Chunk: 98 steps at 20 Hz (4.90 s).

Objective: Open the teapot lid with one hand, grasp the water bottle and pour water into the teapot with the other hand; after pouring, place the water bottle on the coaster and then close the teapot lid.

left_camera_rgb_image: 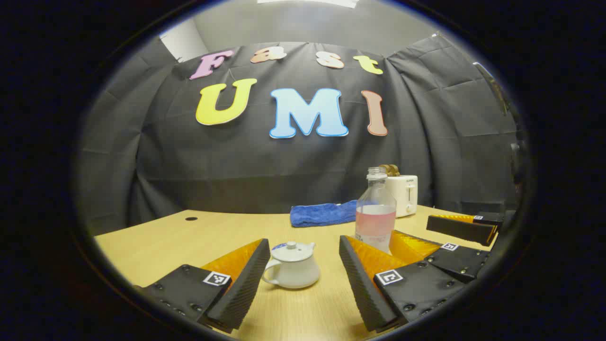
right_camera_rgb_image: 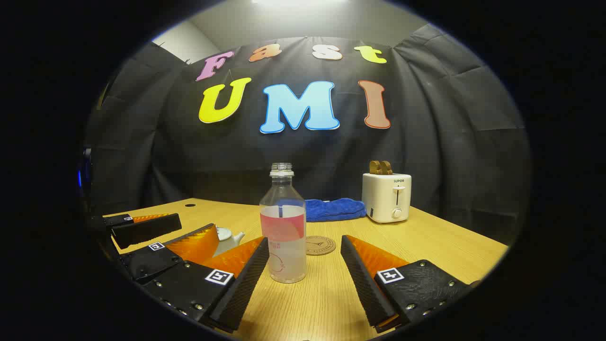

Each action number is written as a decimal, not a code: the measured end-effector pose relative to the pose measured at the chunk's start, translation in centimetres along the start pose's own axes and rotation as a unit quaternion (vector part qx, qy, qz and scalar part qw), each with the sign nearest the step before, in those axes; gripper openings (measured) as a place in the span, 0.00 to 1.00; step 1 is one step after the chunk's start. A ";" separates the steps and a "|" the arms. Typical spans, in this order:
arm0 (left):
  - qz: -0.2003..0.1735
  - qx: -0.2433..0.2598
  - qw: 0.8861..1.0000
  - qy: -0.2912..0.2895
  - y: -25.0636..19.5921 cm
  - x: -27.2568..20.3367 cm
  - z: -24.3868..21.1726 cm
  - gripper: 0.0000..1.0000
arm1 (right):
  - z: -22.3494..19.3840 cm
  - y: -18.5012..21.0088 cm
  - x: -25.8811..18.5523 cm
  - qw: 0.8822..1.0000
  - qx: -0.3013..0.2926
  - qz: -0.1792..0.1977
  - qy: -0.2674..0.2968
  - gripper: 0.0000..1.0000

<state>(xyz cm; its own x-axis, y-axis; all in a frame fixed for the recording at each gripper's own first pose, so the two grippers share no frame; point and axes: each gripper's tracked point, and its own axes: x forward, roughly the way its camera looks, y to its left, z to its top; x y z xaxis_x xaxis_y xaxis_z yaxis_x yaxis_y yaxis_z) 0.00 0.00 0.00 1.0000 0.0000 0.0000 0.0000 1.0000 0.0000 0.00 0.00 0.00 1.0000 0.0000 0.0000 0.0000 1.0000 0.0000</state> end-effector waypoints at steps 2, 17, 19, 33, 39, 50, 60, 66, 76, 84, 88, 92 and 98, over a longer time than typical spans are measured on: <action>0.000 0.000 1.000 0.000 0.0 -0.1 0.1 0.96 | 0.0 0.0 0.0 1.000 0.000 0.000 0.000 0.95; -0.001 0.001 1.000 0.000 0.1 0.1 0.0 0.96 | 0.1 0.5 -0.1 1.000 0.001 0.015 0.000 0.95; -0.005 0.001 1.000 0.000 0.1 0.1 0.0 0.96 | 0.1 0.9 0.0 1.000 0.000 0.027 0.000 0.95; -0.038 0.003 0.999 0.008 1.6 5.0 -0.5 0.96 | 0.0 2.7 3.8 0.999 0.001 0.042 0.002 0.95; -0.072 -0.012 0.996 0.052 1.1 6.4 -2.1 0.93 | -0.4 2.9 5.0 0.999 0.001 0.046 0.019 0.94; -0.081 0.000 0.995 0.055 1.0 6.9 -2.0 0.80 | -2.5 2.7 6.4 0.993 0.035 0.053 0.099 0.95; -0.081 0.006 0.994 0.070 1.0 7.0 -2.4 0.47 | -3.1 3.0 6.7 0.990 0.032 0.062 0.119 0.95; -0.079 0.003 0.995 0.067 1.2 7.0 -2.2 0.47 | -3.4 2.8 6.7 0.989 0.042 0.061 0.130 0.94; -0.057 0.009 0.996 0.070 2.2 7.5 -2.3 0.24 | -3.5 2.7 6.9 0.988 0.046 0.059 0.135 0.95; -0.047 0.003 0.997 0.064 2.3 7.4 -2.1 0.13 | -3.5 2.7 7.0 0.987 0.048 0.061 0.137 0.94; -0.041 -0.014 0.999 0.031 3.0 7.0 -1.1 0.13 | -3.7 2.8 6.9 0.987 0.050 0.065 0.141 0.94; -0.041 -0.024 0.999 0.017 3.1 6.7 -0.7 0.13 | -3.9 2.8 6.7 0.985 0.052 0.069 0.150 0.94; -0.039 -0.056 0.998 0.006 4.8 5.6 -0.4 0.13 | -4.0 2.9 6.5 0.986 0.034 0.058 0.154 0.93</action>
<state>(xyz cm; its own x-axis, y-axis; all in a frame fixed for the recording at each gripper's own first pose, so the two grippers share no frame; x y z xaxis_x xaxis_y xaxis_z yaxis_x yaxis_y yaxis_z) 5.63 4.80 -0.38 0.9969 -0.0780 -0.0071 0.0768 0.9908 -0.1118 6.48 2.87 -4.00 0.9457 0.1251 -0.3001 -0.1041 0.9909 0.0849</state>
